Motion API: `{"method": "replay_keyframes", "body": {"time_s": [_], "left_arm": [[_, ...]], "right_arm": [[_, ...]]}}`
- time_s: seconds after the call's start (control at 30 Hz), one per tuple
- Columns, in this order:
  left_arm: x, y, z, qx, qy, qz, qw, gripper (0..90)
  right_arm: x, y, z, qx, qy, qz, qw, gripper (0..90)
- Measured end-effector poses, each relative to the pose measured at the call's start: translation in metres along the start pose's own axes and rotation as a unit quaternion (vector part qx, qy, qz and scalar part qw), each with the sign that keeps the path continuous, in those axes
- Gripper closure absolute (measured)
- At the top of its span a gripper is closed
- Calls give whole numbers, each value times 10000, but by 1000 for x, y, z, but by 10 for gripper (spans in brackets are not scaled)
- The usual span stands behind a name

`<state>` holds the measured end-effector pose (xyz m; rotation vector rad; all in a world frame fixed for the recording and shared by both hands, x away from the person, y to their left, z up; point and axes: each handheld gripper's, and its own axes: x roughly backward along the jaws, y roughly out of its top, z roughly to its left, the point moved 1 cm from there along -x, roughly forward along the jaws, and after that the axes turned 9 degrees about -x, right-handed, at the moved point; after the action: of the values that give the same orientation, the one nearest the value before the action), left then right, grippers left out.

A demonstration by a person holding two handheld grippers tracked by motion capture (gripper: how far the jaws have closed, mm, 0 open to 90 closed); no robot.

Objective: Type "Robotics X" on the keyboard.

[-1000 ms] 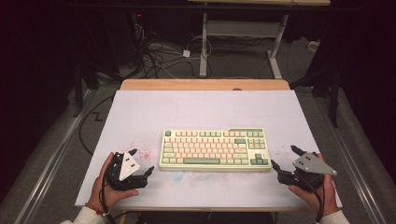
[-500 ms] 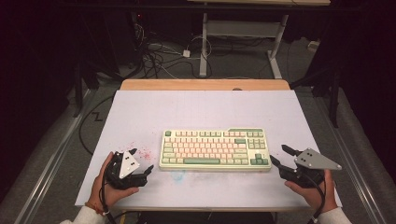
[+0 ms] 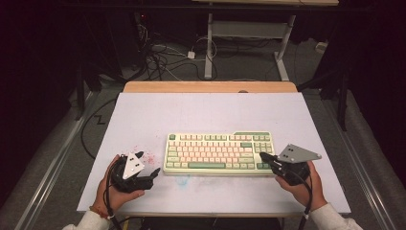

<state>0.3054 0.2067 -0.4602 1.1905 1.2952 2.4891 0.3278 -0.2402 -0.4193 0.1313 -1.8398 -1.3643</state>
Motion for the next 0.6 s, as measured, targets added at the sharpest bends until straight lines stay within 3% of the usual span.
{"method": "replay_keyframes", "body": {"time_s": [0.27,0.6], "left_arm": [[-3,10,-1,-10,-74,-15,10000,259],[-6,19,-2,-70,-138,-15,9999,263]], "right_arm": [[-33,2,8,94,140,356,9992,900],[-56,-2,11,183,143,720,9971,900]]}}
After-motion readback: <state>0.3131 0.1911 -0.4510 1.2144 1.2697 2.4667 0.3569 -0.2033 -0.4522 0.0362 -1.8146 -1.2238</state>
